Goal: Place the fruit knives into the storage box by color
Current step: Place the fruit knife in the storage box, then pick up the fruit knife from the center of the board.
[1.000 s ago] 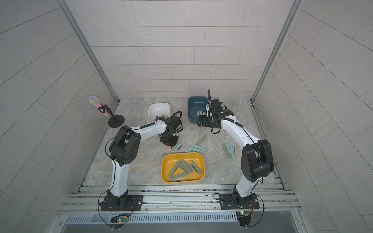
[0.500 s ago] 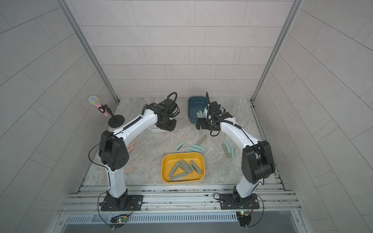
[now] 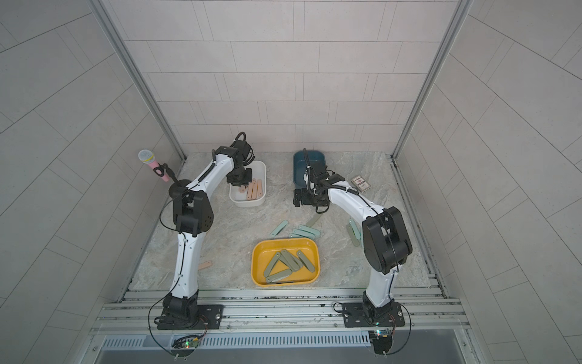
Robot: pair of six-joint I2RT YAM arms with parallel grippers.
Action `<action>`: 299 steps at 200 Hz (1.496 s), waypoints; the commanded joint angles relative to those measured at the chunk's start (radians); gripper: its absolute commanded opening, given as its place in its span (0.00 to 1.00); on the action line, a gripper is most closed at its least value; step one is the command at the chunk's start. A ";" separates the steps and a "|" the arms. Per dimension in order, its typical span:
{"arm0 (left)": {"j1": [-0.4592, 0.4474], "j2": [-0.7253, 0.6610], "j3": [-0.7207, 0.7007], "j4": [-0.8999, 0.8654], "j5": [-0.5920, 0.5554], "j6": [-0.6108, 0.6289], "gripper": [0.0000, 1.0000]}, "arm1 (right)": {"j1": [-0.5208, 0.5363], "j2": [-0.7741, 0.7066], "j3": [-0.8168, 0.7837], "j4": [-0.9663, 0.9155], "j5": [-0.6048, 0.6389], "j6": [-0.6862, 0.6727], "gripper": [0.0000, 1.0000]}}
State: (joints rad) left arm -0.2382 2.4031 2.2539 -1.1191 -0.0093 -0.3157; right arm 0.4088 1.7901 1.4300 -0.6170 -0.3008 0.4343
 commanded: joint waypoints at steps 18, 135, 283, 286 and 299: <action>-0.015 0.070 0.161 -0.081 0.019 -0.007 0.22 | 0.029 0.007 0.036 -0.023 0.005 -0.003 1.00; -0.040 -0.717 -0.726 0.166 0.002 -0.120 0.83 | 0.114 -0.089 -0.002 -0.004 0.086 -0.021 1.00; 0.286 -0.973 -1.305 0.304 0.121 -0.176 1.00 | 0.286 -0.121 -0.115 0.073 0.139 0.017 1.00; 0.290 -0.961 -1.303 0.308 0.127 -0.177 1.00 | 0.286 -0.121 -0.118 0.078 0.135 0.020 1.00; 0.300 -0.912 -1.284 0.307 0.130 -0.180 1.00 | 0.287 -0.121 -0.129 0.105 0.117 0.030 1.00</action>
State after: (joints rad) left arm 0.0334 1.4181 0.9619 -0.8394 0.0753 -0.4732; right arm 0.6888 1.6920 1.3205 -0.5507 -0.1837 0.4374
